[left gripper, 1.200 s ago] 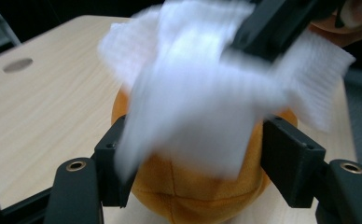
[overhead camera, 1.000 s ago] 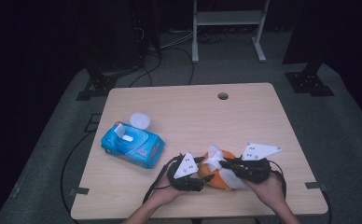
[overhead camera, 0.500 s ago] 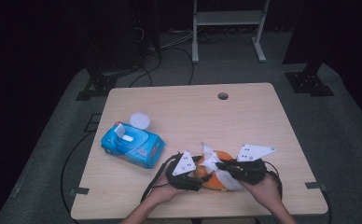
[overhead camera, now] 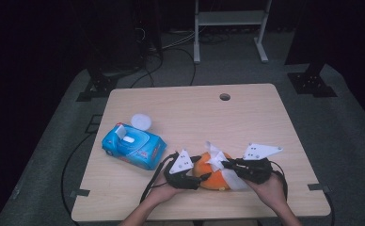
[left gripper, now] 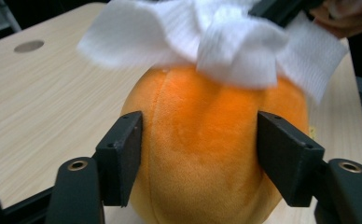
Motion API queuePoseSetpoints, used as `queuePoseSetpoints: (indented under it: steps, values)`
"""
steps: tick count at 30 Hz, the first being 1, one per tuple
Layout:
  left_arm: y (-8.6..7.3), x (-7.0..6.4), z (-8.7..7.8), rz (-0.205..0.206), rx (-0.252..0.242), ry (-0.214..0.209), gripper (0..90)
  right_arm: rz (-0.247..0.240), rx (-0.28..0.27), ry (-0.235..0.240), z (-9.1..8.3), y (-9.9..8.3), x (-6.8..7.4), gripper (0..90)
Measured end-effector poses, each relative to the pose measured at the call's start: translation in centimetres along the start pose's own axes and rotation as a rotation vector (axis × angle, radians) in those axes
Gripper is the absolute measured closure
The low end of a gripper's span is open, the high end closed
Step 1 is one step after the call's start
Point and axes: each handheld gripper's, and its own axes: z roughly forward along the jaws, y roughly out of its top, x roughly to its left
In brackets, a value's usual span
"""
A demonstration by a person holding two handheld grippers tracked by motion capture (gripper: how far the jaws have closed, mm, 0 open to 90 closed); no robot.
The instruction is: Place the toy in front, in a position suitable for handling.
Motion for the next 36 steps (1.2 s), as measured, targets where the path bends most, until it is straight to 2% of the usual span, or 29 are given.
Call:
queuePoseSetpoints:
  steps: [2, 4, 6, 8, 9, 10, 12, 15, 18, 20, 21, 23, 26, 28, 31, 33, 36]
  values:
    - [-0.1, 0.4, -0.2, -0.045, 0.008, -0.006, 34.4, 0.025, 0.012, -0.034, -0.4, -0.4, -0.7, 85.5]
    - [-0.1, 0.6, -0.3, -0.054, 0.002, -0.004, 31.7, 0.048, -0.005, -0.043, -0.9, -0.5, -1.0, 85.5]
    - [0.2, 0.4, -0.1, -0.061, -0.036, 0.000, 22.2, 0.045, -0.019, -0.024, -1.0, -0.4, -0.8, 85.5]
    - [0.5, 0.0, 0.1, -0.045, -0.059, 0.005, 14.1, 0.013, -0.020, 0.003, -0.4, -0.2, -0.2, 85.4]
    - [0.6, -0.2, 0.2, -0.030, -0.056, 0.001, 15.1, 0.000, -0.016, 0.014, 0.0, -0.1, 0.2, 85.4]
    - [0.6, -0.4, 0.2, -0.005, -0.049, 0.003, 20.8, -0.005, -0.014, 0.022, 0.2, 0.0, 0.4, 85.4]
    - [0.4, -0.5, 0.1, 0.021, -0.034, 0.023, 29.0, -0.013, -0.008, 0.015, 0.4, 0.1, 0.5, 85.3]
    - [0.1, 0.0, 0.0, -0.020, -0.022, 0.035, 34.9, 0.035, -0.007, 0.009, 0.1, -0.5, -0.5, 85.3]
    - [-0.3, 0.8, -0.2, -0.073, -0.015, 0.055, 35.2, 0.096, -0.005, -0.023, -0.6, -1.2, -1.8, 85.3]
    - [-0.6, 1.4, -0.4, -0.122, -0.022, 0.058, 34.6, 0.141, -0.063, 0.013, -1.4, -1.5, -2.1, 85.3]
    - [-0.7, 1.6, -0.5, -0.142, -0.025, 0.056, 34.6, 0.136, -0.078, 0.025, -1.6, -1.3, -1.9, 85.3]
    - [-0.8, 1.6, -0.5, -0.147, -0.024, 0.053, 34.7, 0.113, -0.080, 0.035, -1.5, -1.1, -1.5, 84.9]
    - [-0.7, 1.6, -0.5, -0.141, -0.018, 0.056, 34.9, 0.093, -0.039, 0.052, -0.4, -1.2, -1.1, 84.9]
    - [-0.9, 1.7, -0.5, -0.146, -0.017, 0.053, 34.7, 0.110, -0.019, 0.060, -0.1, -1.6, -1.4, 84.8]
    - [-1.1, 2.0, -0.7, -0.161, -0.019, 0.061, 33.1, 0.160, 0.014, 0.021, -0.4, -2.3, -2.4, 84.9]
    - [-1.1, 2.1, -0.7, -0.169, -0.022, 0.060, 33.1, 0.168, -0.018, 0.025, -0.9, -2.3, -2.4, 84.9]
    - [-1.2, 2.1, -0.5, -0.177, -0.024, 0.061, 33.0, 0.109, -0.076, 0.073, -1.1, -1.3, -1.2, 84.8]
